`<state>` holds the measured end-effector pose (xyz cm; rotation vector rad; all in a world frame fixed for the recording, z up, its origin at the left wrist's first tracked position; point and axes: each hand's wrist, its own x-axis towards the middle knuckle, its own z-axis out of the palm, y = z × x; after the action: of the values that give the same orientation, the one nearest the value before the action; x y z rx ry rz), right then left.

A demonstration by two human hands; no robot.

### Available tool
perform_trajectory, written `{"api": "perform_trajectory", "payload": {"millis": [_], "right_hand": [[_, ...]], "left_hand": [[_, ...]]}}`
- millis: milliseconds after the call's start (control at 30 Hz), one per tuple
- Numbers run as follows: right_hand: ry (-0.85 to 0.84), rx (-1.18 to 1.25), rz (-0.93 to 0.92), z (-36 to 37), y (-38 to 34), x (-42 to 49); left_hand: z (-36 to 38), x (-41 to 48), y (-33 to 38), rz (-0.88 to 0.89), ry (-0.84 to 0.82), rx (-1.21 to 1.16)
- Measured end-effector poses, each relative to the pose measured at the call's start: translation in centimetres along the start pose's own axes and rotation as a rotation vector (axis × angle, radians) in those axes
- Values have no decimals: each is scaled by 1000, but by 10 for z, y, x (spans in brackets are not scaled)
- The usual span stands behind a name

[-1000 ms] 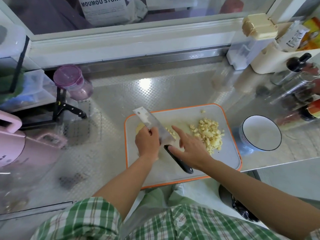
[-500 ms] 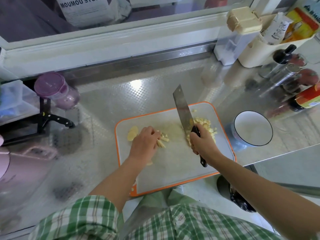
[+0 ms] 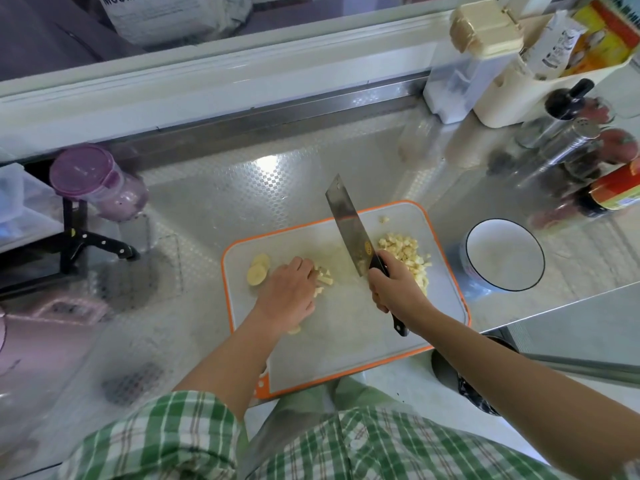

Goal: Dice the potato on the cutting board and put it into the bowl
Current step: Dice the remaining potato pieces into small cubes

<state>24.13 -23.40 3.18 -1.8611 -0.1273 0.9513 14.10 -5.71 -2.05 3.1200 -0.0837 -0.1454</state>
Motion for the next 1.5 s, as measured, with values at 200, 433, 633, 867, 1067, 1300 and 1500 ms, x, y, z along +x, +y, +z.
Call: {"api": "perform_trajectory", "payload": {"millis": [200,433,633,867,1067,1300,1500], "right_hand": [[4,-9,4,-4,1,1],[-1,-15,13,-4,2,2],[-2,-37,12,-5,3,1],[-14,-28,18,-4,4,1],[-22,-24,19,-3,6,0],[-18,-25,15,-3,6,-1],[-28,-31,9,-1,7,-4]], "left_hand": [[-1,-7,-10,-182,141,-214],[2,-1,-14,-88,114,-175],[2,3,-12,-104,35,-131],[-1,3,-11,-95,59,-149],[-4,8,-9,-104,15,-130],[-2,-1,-5,-135,49,-124],[3,-3,-4,-217,67,-253]]}}
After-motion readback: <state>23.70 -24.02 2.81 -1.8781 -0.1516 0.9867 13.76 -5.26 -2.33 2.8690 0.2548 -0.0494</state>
